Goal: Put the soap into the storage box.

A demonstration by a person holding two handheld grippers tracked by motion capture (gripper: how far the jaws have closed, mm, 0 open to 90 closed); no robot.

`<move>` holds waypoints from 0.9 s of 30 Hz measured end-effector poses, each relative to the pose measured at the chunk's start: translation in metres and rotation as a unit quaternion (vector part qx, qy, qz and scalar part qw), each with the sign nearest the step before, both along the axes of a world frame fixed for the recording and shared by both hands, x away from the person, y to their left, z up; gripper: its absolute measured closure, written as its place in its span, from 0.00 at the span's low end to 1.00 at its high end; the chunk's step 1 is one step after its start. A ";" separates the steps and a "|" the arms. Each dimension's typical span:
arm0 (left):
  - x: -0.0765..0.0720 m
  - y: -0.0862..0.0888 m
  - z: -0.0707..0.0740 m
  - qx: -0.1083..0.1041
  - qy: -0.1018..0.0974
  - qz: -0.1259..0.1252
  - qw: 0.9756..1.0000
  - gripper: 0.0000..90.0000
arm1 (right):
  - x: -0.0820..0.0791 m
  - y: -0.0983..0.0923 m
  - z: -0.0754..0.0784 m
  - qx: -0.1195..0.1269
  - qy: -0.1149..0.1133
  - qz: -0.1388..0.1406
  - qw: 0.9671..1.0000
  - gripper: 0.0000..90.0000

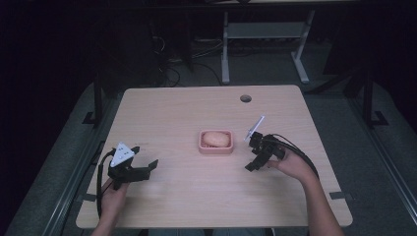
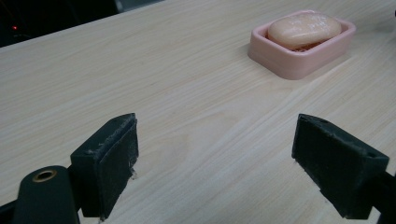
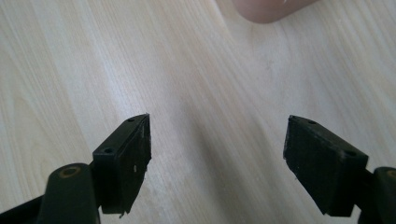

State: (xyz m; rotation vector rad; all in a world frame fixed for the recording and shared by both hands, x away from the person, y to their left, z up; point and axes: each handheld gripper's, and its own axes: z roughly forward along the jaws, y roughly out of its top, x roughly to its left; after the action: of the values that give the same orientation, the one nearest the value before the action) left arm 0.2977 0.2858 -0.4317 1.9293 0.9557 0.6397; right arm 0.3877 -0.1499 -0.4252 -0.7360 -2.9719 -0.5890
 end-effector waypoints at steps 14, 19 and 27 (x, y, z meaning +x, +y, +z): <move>0.000 0.000 0.000 -0.002 0.000 0.001 1.000 0.16 | -0.012 -0.013 -0.006 0.008 -0.005 -0.013 1.000 0.25; 0.000 0.000 0.000 -0.001 0.000 0.001 1.000 0.16 | -0.017 -0.018 -0.008 0.010 -0.006 -0.018 1.000 0.25; 0.000 0.000 0.000 0.000 0.002 -0.001 1.000 0.16 | -0.027 -0.027 -0.012 0.017 -0.013 -0.028 0.999 0.25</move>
State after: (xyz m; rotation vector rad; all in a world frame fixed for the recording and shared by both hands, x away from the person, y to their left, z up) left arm 0.2976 0.2855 -0.4319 1.9318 0.9568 0.6350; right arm 0.3609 -0.1773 -0.4367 -0.8171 -2.9651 -0.6546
